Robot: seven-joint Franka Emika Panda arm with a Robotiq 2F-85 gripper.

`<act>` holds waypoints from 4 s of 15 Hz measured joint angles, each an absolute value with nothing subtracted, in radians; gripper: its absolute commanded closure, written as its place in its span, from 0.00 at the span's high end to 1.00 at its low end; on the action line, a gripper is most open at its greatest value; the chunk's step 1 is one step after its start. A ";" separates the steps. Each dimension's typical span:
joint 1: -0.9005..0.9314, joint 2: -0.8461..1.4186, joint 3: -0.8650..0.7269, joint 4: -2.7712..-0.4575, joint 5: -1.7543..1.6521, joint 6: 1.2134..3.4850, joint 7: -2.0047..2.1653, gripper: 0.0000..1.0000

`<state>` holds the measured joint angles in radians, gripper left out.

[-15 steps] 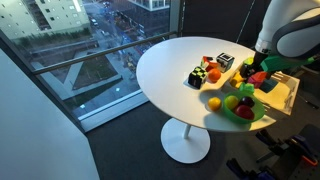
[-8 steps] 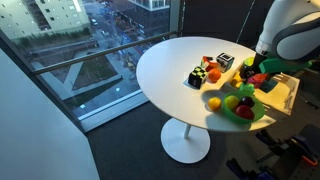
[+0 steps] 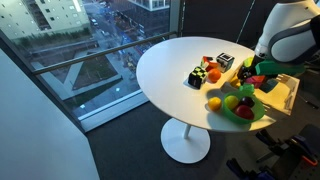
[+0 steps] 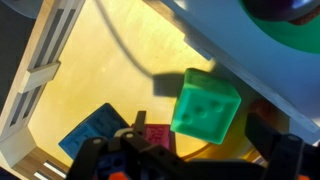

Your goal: Put the orange block on top of the pink block then place the green block in the green bowl

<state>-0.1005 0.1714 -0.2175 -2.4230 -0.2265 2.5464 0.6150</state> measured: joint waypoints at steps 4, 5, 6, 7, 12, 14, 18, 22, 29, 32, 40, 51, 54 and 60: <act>-0.100 0.203 -0.218 -2.414 -0.171 2.572 0.614 1.00; -0.100 0.211 -0.218 -2.410 -0.156 2.575 0.614 1.00; -0.100 0.218 -0.218 -2.406 -0.141 2.580 0.613 1.00; -0.100 0.225 -0.217 -2.403 -0.128 2.584 0.612 1.00; -0.099 0.251 -0.217 -2.386 -0.104 2.607 0.611 0.75; -0.097 0.259 -0.217 -2.382 -0.104 2.612 0.611 0.67; -0.091 0.268 -0.217 -2.379 -0.104 2.613 0.608 0.34; -0.084 0.268 -0.217 -2.370 -0.104 2.613 0.605 0.28; -0.054 0.231 -0.217 -2.329 -0.109 2.551 0.581 0.28; -0.043 0.191 -0.207 -2.320 -0.109 2.522 0.551 0.28; -0.035 0.105 -0.121 -2.320 -0.107 2.502 0.491 0.28; -0.033 -0.057 -0.066 -2.387 -0.084 2.362 0.254 0.28; -0.033 -0.100 -0.061 -2.419 -0.083 2.342 0.209 0.28; -0.033 -0.157 -0.036 -2.506 -0.083 2.344 0.169 0.28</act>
<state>-0.0334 -0.1568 -0.0358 -2.5057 -0.0829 2.3437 0.1692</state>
